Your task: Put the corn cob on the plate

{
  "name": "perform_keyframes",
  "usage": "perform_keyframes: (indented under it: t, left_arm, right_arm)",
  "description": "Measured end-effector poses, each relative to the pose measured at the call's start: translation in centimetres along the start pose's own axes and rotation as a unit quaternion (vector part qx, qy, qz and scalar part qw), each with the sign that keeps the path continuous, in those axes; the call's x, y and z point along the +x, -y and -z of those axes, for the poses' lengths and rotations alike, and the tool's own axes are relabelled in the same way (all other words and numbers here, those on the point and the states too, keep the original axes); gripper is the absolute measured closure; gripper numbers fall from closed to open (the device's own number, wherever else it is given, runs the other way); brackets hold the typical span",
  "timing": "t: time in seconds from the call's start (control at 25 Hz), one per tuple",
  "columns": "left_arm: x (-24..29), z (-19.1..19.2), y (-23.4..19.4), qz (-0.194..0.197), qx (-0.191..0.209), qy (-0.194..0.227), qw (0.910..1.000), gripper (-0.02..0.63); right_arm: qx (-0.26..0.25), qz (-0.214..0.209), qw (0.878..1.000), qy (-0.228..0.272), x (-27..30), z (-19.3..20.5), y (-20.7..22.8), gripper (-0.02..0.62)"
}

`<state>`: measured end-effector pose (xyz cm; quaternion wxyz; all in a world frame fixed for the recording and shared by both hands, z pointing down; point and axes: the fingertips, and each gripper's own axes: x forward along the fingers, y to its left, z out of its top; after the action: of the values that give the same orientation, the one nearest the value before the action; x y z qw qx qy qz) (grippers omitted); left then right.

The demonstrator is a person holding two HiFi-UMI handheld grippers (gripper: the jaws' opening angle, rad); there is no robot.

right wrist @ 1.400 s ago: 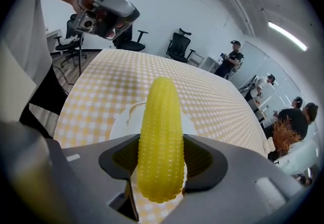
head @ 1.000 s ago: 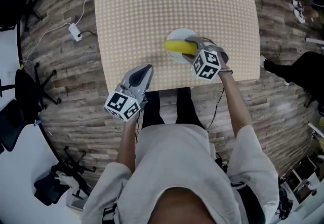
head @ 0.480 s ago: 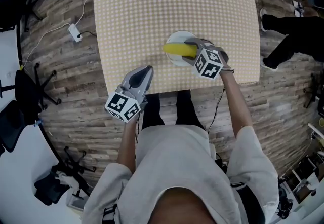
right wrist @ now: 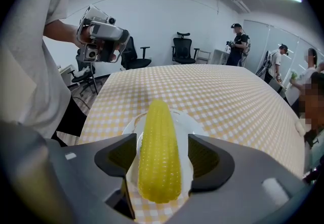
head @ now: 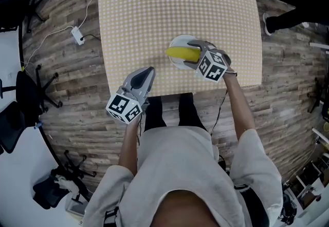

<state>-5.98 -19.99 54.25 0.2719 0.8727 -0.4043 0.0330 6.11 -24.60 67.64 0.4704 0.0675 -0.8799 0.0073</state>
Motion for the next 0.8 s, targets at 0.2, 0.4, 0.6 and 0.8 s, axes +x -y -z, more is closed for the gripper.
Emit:
perform_keyframes:
  t: [0.2,0.4,0.6,0.8]
  left_arm:
    - [-0.3,-1.4,0.7,0.001,0.013,0.014,0.9998,0.598]
    - [-0.7,-3.0,2.1,0.006,0.028,0.031,0.9991,0.598]
    - [-1.5,-5.4,4.0,0.008,0.049,0.052,0.9974,0.598]
    - [-2.5,-7.3,5.8,0.007,0.070,0.081,0.9942,0.598]
  right_arm:
    - [-0.019,0.041,0.998,0.039,-3.8,-3.2,1.3,0.307]
    - [-0.002,0.097,0.991,0.090,-7.7,-6.0,3.3,0.427]
    - [0.009,0.140,0.983,0.118,-10.9,-7.7,3.5,0.499]
    - [0.039,0.190,0.964,0.184,-14.9,-9.9,3.6,0.591]
